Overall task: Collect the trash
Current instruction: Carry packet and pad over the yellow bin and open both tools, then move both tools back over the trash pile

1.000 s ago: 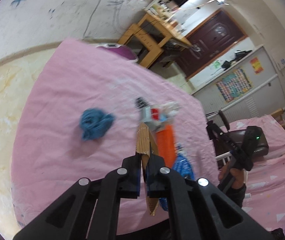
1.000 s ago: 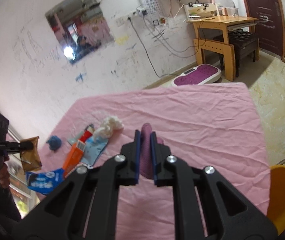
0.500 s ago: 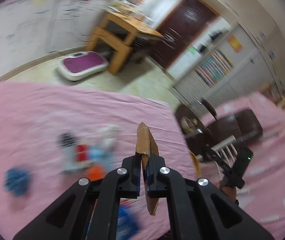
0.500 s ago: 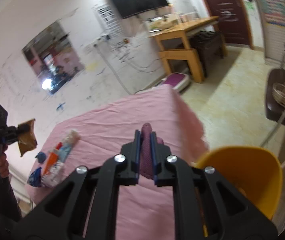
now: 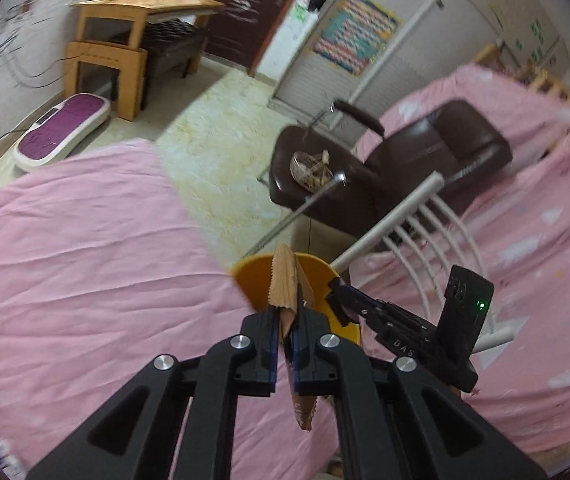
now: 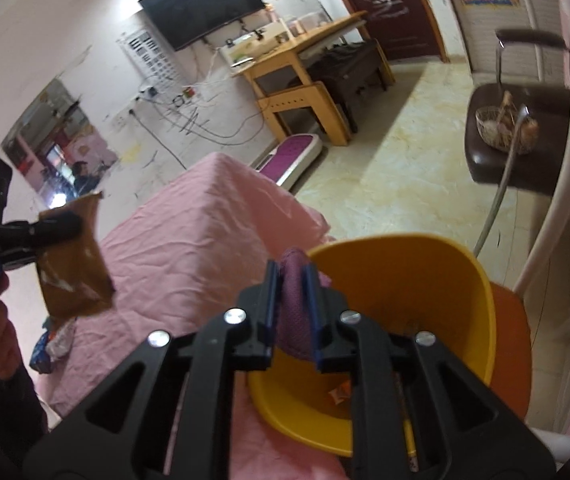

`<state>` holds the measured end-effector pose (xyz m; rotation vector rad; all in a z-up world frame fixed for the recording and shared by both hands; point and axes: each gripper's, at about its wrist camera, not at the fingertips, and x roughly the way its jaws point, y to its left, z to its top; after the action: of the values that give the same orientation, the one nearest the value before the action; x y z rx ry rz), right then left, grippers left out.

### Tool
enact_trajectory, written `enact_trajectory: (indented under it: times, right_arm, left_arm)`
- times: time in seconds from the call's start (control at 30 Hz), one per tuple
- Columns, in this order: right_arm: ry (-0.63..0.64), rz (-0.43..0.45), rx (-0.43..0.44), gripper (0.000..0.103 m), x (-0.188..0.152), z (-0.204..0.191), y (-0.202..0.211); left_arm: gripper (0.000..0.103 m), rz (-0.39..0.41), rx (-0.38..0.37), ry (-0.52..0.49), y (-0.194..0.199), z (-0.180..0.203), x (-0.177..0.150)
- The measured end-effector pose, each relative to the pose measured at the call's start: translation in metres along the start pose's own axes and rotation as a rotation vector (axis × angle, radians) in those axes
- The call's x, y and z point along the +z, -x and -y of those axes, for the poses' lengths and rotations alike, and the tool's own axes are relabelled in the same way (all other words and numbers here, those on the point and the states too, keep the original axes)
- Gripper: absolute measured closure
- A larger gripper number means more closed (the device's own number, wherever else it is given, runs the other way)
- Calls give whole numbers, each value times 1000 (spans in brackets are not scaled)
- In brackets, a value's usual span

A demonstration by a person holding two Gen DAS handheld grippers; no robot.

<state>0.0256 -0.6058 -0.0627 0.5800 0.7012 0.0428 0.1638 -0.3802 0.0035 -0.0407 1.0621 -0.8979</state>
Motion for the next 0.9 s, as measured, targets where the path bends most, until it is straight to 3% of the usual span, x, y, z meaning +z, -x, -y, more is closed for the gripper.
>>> enact_trajectory:
  times: [0.2,0.27,0.3,0.33,0.37,0.4,0.43,0.6,0.67,0.73,0.9]
  right_arm:
    - [-77,-38,-11,84,-10,35,-14]
    - [-97,-37,-21,84,-13,43,-13]
    - [-103,-35,-26,82,-12,47,-12]
    - [-111,-33,-30,74,-12,51,-11]
    - [-122,-26,-37,59,-13,55,-9]
    - [-131,-20,-42,52,-14,58,-8]
    - [-136,-16,-46,43,-13,59,-6]
    - [-143,-2,-54,40,-12,60,-1]
    - [-130,-2,-49,33,-11,52,-2]
    - [-101,-6,-34,25,-10,37,-3]
    - [9,-17,29,18,-5,-23,-9]
  left_arm:
    - [102,-72,82,-79,-70,39,5]
    - [95,-92,121,-99,-83,44,3]
    - [84,-103,126,-108,-88,47,3]
    - [73,-116,130,-120,-93,49,3]
    - [44,-114,141,-126,-95,51,2]
    - [24,-105,143,-128,-95,52,2]
    - [21,-100,132,-128,-93,51,2]
    - [19,-78,120,-88,-70,38,3]
    - [19,-54,120,-57,-54,29,3]
    - [19,-9,145,-37,-25,16,-2]
    - [19,77,196,-5,45,-19,-19]
